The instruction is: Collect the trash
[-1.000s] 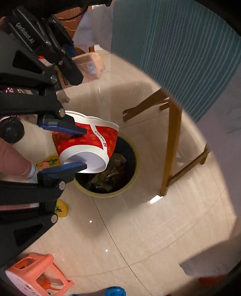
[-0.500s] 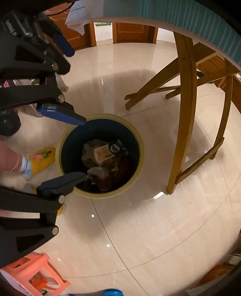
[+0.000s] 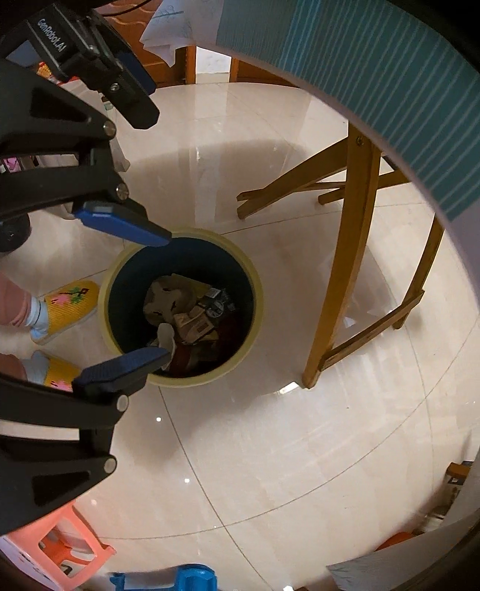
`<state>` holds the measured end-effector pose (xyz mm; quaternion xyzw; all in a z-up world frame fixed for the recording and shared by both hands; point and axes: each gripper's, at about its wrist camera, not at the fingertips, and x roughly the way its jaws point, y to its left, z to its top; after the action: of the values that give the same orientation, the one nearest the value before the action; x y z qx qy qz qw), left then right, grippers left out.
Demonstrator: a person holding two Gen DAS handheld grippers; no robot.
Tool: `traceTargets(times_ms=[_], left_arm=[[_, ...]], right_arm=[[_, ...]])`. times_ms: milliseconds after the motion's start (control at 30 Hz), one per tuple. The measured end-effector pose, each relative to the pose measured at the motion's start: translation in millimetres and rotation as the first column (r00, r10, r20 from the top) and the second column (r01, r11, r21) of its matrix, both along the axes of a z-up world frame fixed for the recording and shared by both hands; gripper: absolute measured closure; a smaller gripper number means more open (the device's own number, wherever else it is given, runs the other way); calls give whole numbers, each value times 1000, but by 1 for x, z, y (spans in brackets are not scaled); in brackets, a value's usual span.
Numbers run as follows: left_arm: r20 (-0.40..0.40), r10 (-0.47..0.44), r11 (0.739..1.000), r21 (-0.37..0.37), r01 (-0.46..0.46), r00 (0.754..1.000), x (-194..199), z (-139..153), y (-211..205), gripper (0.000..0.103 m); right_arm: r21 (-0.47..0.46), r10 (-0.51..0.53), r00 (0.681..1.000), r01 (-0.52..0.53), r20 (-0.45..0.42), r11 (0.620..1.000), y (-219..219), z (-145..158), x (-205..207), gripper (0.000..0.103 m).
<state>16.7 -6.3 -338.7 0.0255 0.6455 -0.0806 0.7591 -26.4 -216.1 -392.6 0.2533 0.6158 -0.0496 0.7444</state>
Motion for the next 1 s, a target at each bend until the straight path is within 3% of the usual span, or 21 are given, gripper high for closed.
traceTargets(times_ms=[267, 467, 800, 1000], left_arm=[[3, 19, 1000, 15, -19, 1000, -1, 26, 7, 17], [31, 33, 999, 33, -34, 999, -1, 66, 9, 17], [111, 33, 997, 60, -40, 993, -2, 167, 11, 17], [213, 46, 996, 60, -60, 976, -3, 240, 14, 17]], right_arm=[[-28, 24, 999, -23, 24, 999, 6, 20, 4, 46], [-65, 63, 996, -59, 60, 996, 11, 58, 8, 46], [-107, 142, 979, -127, 148, 986, 18, 168, 5, 46], [-106, 171, 963, -152, 209, 983, 24, 246, 9, 46]])
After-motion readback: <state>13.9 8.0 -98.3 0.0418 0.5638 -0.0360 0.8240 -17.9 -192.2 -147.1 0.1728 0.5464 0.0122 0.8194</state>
